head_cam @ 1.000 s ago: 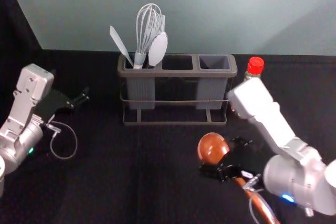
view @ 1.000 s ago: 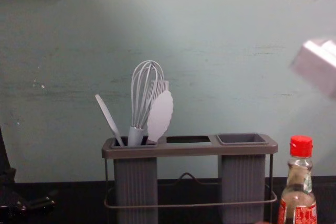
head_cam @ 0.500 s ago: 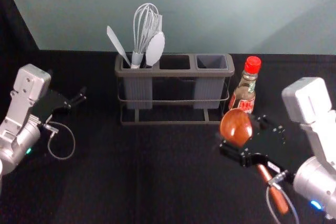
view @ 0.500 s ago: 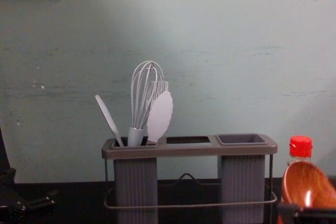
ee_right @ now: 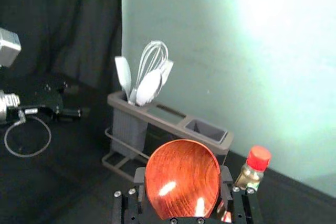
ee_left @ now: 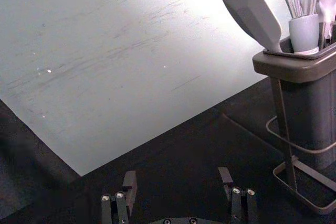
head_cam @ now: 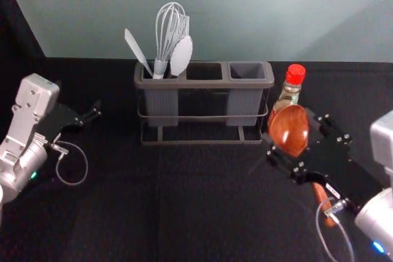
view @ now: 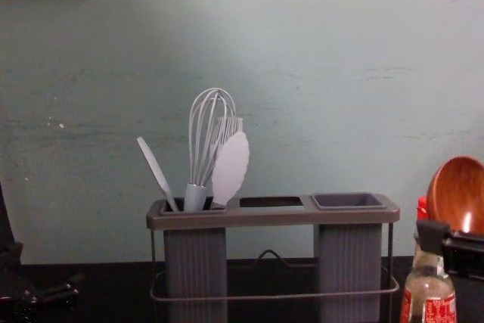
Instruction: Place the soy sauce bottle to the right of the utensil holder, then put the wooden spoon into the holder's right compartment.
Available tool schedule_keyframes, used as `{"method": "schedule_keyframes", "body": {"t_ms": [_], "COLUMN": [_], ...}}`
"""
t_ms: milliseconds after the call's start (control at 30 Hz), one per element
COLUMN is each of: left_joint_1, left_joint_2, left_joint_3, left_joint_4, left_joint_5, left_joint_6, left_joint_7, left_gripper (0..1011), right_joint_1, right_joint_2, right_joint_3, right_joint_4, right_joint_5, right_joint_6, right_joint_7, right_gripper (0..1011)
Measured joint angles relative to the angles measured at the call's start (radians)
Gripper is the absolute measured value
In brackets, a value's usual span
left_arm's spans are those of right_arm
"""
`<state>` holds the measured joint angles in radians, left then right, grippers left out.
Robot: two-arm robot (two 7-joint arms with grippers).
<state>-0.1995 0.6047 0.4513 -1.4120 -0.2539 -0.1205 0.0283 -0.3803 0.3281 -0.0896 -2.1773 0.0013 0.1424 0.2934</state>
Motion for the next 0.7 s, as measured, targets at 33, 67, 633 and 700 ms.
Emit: {"method": "schedule_keyframes", "body": {"t_ms": [33, 67, 633, 700], "left_joint_1": [0.000, 0.000, 0.000, 0.000], "left_joint_2": [0.000, 0.000, 0.000, 0.000], "left_joint_3": [0.000, 0.000, 0.000, 0.000], "left_joint_4": [0.000, 0.000, 0.000, 0.000], "left_joint_5": [0.000, 0.000, 0.000, 0.000], "left_joint_6": [0.000, 0.000, 0.000, 0.000], "left_joint_7": [0.000, 0.000, 0.000, 0.000], "left_gripper": [1011, 1011, 1011, 1011], "right_joint_1": [-0.004, -0.011, -0.058, -0.059], "right_joint_2": [0.001, 0.002, 0.010, 0.009], "right_joint_3": [0.001, 0.003, 0.011, 0.011], "right_joint_4": [0.002, 0.007, 0.084, 0.091], "right_joint_5": [0.002, 0.008, 0.063, 0.068], "right_joint_6": [-0.015, -0.049, -0.385, -0.403], "right_joint_7": [-0.002, -0.007, -0.030, -0.029], "right_gripper": [837, 837, 837, 837]}}
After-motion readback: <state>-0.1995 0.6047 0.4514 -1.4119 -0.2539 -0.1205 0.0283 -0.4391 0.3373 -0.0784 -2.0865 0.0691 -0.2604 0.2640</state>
